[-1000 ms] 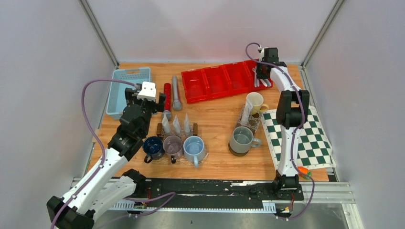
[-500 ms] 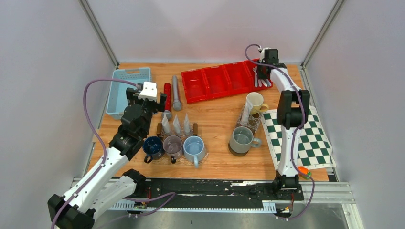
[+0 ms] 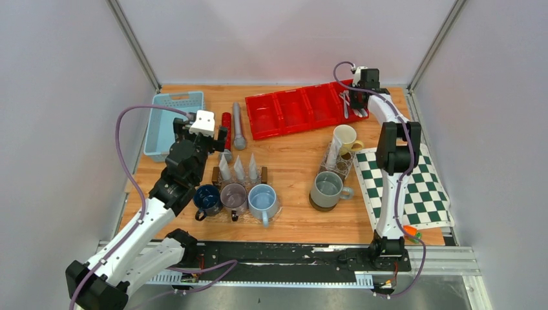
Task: Prepare toiletry sets of a toothbrush and toothpaste on the tray
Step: Pick up the toothbrush from the storage box.
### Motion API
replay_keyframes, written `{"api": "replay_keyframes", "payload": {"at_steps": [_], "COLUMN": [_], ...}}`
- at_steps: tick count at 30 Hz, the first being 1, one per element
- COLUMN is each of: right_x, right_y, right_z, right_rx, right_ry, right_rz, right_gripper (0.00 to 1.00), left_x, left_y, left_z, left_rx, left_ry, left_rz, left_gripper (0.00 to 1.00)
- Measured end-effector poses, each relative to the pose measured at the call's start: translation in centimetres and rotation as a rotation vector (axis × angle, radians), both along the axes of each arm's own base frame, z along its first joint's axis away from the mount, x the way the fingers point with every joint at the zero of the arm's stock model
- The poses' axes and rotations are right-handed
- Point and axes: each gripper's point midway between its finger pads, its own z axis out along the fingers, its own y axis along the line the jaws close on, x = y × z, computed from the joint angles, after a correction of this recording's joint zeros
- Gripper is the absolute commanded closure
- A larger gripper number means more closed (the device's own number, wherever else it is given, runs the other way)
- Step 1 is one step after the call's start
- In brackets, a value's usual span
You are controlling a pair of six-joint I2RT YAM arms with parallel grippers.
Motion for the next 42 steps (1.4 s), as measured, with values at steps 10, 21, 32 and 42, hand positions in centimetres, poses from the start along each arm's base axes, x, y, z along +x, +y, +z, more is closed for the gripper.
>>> {"api": "replay_keyframes", "payload": {"at_steps": [10, 21, 32, 42], "right_x": [-0.5, -1.7, -2.9, -8.0], "right_y": [0.3, 0.3, 0.5, 4.4], "right_z": [0.0, 3.7, 9.4, 16.7], "right_rx": [0.031, 0.031, 0.054, 0.123], "right_ry": [0.010, -0.004, -0.100, -0.250], "right_rz": [0.008, 0.008, -0.005, 0.053], "right_gripper": [0.94, 1.00, 1.00, 1.00], "left_x": [0.1, 0.1, 0.1, -0.5], "left_y": [-0.2, -0.2, -0.5, -1.7], "left_z": [-0.2, -0.2, -0.1, 1.8], "left_rx": [0.002, 0.002, -0.004, -0.106], "left_ry": [0.004, 0.004, 0.003, 0.021], "left_rz": [-0.006, -0.008, -0.022, -0.083], "left_gripper": [0.00, 0.00, 0.00, 0.01]}}
